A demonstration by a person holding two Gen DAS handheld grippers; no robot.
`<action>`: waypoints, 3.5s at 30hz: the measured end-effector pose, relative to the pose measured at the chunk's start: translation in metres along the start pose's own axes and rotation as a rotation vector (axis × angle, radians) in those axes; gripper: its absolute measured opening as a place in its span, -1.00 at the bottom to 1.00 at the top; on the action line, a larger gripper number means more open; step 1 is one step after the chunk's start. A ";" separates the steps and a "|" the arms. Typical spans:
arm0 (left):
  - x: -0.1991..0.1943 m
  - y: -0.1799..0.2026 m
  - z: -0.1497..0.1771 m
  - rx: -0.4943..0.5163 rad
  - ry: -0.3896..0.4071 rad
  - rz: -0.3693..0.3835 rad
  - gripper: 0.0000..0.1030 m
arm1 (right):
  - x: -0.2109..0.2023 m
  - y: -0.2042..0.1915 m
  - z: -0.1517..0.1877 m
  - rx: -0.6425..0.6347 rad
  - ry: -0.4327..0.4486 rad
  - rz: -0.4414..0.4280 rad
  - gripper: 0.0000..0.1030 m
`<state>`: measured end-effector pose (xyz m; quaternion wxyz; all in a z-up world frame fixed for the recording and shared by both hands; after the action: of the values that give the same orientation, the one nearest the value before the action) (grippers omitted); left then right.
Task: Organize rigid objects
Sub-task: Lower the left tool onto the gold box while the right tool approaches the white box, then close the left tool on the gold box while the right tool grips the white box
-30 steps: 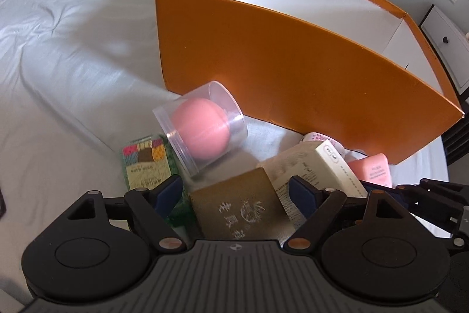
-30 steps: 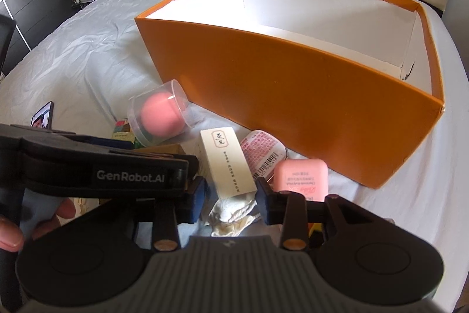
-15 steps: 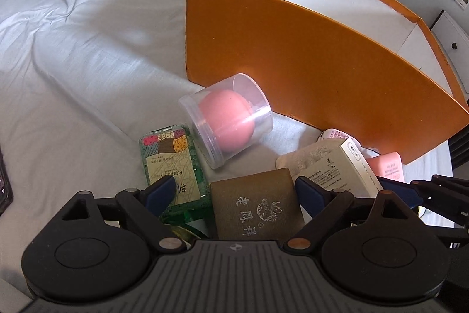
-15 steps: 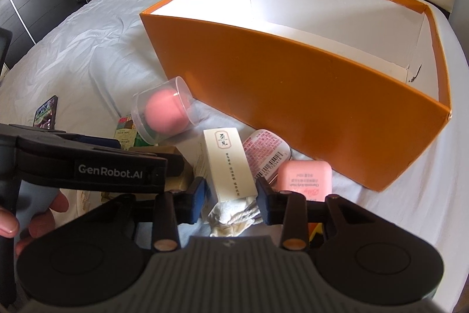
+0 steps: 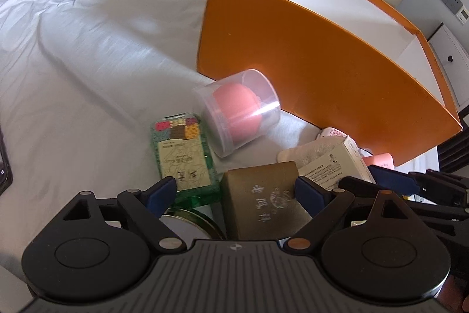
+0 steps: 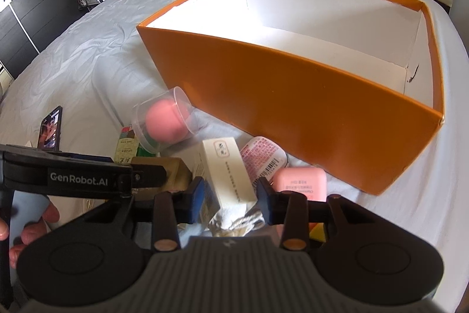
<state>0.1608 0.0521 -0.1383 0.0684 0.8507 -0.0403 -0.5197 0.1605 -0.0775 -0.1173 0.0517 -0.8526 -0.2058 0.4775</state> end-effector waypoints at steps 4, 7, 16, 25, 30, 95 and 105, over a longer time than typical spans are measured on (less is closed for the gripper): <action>0.000 0.013 0.000 0.025 -0.008 0.019 1.00 | -0.008 0.009 -0.002 0.017 0.004 -0.010 -0.23; 0.004 0.021 0.004 0.054 -0.021 0.046 1.00 | -0.009 0.017 -0.002 0.076 -0.010 -0.050 -0.25; 0.012 0.040 0.006 0.224 -0.019 -0.055 1.00 | 0.000 0.018 -0.009 0.132 -0.017 -0.110 -0.18; 0.009 0.035 0.003 0.219 0.017 -0.078 0.55 | 0.003 0.007 -0.007 0.092 -0.069 -0.110 -0.24; 0.009 0.033 0.009 0.208 -0.011 -0.035 0.50 | 0.007 0.007 -0.005 0.110 -0.100 -0.124 -0.06; 0.006 0.020 0.015 0.221 0.022 0.008 0.34 | 0.026 0.007 0.017 0.424 -0.133 -0.156 -0.41; -0.032 0.017 0.011 0.183 0.127 0.053 0.33 | -0.008 -0.005 0.005 0.333 -0.053 -0.111 -0.48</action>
<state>0.1367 0.0386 -0.1123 0.0066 0.8832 -0.1059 -0.4569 0.1510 -0.0764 -0.1121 0.2130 -0.8068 -0.1718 0.5237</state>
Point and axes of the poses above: each gripper's, at about its wrist camera, not at the fingertips, and x roughly the way its jaws point, y to its right, z to its underside, the point moved 9 cm from there along x, roughly the way its jaws point, and after that the axes turned 6 degrees about x, right-handed, at the moved point
